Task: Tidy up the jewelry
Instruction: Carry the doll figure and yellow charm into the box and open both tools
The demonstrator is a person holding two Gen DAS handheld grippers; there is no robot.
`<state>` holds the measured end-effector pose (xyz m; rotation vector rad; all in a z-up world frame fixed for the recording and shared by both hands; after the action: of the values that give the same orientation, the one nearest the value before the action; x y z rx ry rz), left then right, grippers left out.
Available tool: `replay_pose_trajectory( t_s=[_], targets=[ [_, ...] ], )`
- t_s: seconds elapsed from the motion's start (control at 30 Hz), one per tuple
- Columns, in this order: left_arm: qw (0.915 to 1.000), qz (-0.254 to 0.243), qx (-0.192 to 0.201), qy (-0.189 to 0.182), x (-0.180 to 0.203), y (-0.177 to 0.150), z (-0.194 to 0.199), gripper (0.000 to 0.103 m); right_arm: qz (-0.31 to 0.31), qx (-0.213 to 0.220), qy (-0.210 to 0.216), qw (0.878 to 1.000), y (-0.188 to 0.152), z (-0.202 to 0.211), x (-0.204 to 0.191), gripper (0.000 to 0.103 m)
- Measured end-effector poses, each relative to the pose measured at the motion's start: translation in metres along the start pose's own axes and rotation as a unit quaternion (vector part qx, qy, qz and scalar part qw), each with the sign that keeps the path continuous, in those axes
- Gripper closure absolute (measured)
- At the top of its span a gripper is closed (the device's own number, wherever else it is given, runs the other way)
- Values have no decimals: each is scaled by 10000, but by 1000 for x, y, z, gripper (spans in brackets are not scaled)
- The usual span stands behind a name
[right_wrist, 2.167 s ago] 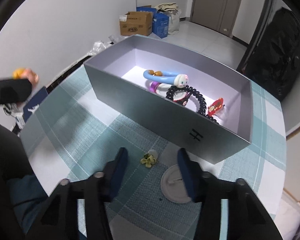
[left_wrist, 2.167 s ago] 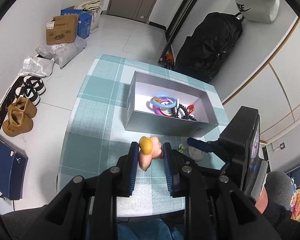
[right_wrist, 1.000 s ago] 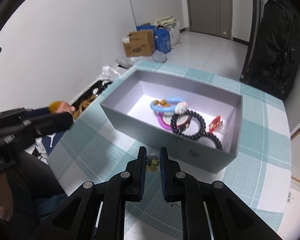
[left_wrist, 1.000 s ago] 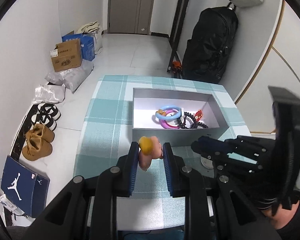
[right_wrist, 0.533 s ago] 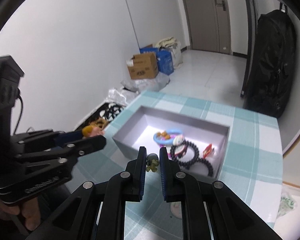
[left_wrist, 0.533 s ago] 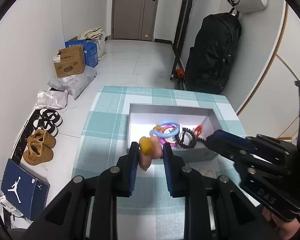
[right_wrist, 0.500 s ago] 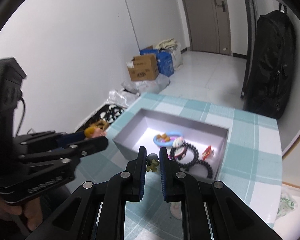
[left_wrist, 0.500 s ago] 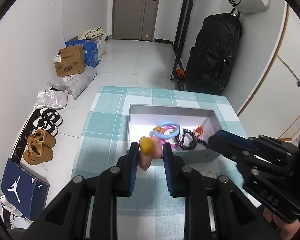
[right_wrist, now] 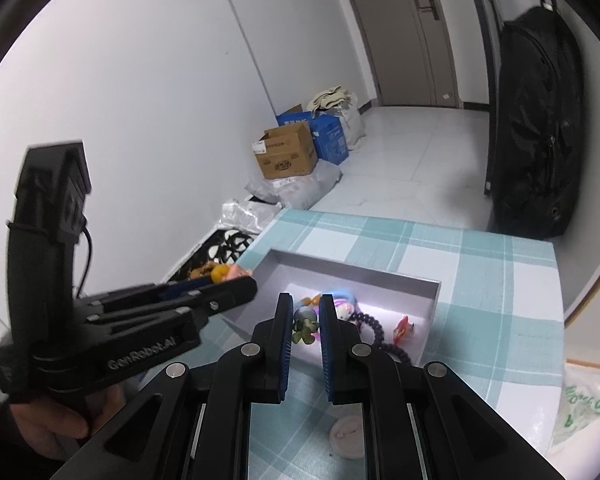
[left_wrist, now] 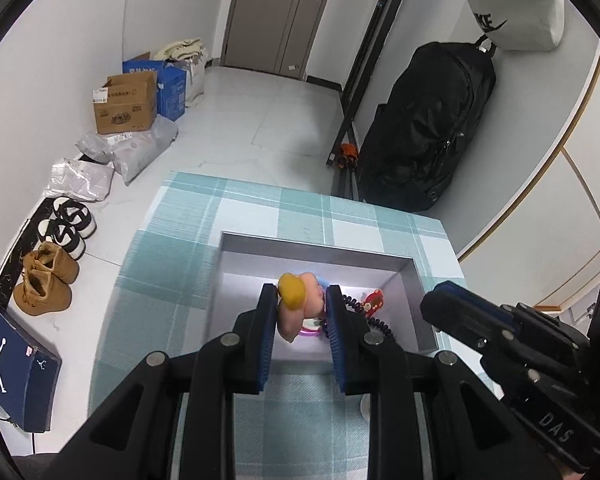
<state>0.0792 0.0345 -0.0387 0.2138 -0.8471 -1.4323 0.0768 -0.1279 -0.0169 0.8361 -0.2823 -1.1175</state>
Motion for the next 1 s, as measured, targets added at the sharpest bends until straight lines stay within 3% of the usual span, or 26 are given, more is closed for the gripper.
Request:
replay_pose_trajectory(
  t_s=[0.37, 1.0],
  targets=[
    [9995, -75, -303, -57, 6, 11, -26, 84, -265, -228, -32, 9994, 12, -28, 18, 91],
    [9958, -26, -900, -147, 0, 5, -50, 84, -714, -706, 55, 9949, 2, -52, 40, 91]
  ],
)
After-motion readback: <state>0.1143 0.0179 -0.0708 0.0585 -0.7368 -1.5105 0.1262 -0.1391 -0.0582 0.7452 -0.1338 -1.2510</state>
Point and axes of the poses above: each gripper's, at about its wrist camera, not at the fingertips, and z roughly against the way its jaws point, x to its right, y to its top, the point moved 2 cm from there along -z, roughly the way its jaws point, and after that the axes turned 8 degrees about -y, right-handed, at the moved point
